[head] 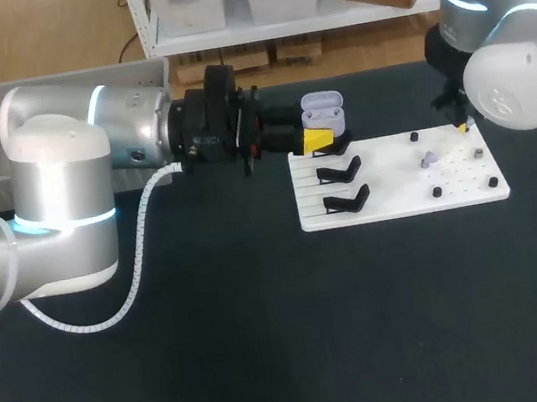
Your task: Pick up each earbud case from the left stands, insert the matching earbuds, close the lid, and place the case in the box.
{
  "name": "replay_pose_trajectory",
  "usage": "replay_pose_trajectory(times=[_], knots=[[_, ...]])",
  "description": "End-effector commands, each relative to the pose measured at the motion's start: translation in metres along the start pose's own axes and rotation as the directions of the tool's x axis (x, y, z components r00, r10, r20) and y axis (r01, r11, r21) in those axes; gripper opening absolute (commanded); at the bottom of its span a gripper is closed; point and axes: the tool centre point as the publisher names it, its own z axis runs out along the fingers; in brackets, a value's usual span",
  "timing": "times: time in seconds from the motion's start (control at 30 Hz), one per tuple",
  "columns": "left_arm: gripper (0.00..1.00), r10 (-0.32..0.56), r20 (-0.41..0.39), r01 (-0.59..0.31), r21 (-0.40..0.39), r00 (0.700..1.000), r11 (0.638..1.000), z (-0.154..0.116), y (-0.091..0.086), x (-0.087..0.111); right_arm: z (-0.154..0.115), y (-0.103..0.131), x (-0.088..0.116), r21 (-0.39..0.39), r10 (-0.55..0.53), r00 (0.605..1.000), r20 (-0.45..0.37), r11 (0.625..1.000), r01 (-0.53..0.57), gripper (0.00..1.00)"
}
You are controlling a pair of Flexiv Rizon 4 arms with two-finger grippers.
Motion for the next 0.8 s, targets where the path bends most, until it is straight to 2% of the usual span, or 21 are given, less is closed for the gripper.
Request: replay_pose_trajectory(times=[0.03, 0.17, 0.3, 0.33, 0.37, 0.63, 0.8], knots=[[0.00, 0.002, 0.002, -0.002, -0.004, 1.000, 1.000, 0.000, -0.001, 0.001, 0.001, -0.001, -0.001, -0.001, 0.002, 1.000, -0.001, 1.000, -0.002, 0.35], [0.00, 0.002, 0.002, -0.002, -0.004, 1.000, 1.000, 0.000, -0.001, 0.001, 0.001, -0.001, -0.001, -0.004, 0.003, 1.000, -0.002, 1.000, -0.003, 0.31], [0.00, 0.002, 0.002, -0.002, -0.004, 1.000, 1.000, 0.000, -0.001, 0.001, 0.000, 0.000, 0.000, 0.001, -0.001, 1.000, -0.002, 1.000, 0.001, 0.10], [0.00, 0.002, 0.002, -0.002, -0.004, 1.000, 1.000, 0.000, -0.001, 0.001, -0.001, 0.001, 0.000, 0.002, -0.001, 1.000, -0.002, 1.000, 0.001, 0.07], [0.00, 0.002, 0.002, -0.002, -0.004, 1.000, 1.000, 0.000, -0.001, 0.001, -0.002, 0.001, 0.000, 0.003, -0.002, 1.000, -0.002, 1.000, 0.002, 0.00], [0.00, 0.002, 0.002, -0.002, -0.004, 1.000, 1.000, 0.000, -0.001, 0.001, -0.028, 0.010, 0.009, 0.033, -0.003, 1.000, 0.007, 0.999, 0.002, 0.00], [0.00, 0.002, 0.002, -0.002, -0.004, 1.000, 1.000, 0.000, -0.001, 0.001, -0.070, 0.022, 0.021, 0.051, 0.021, 1.000, 0.003, 0.998, -0.021, 0.00]])
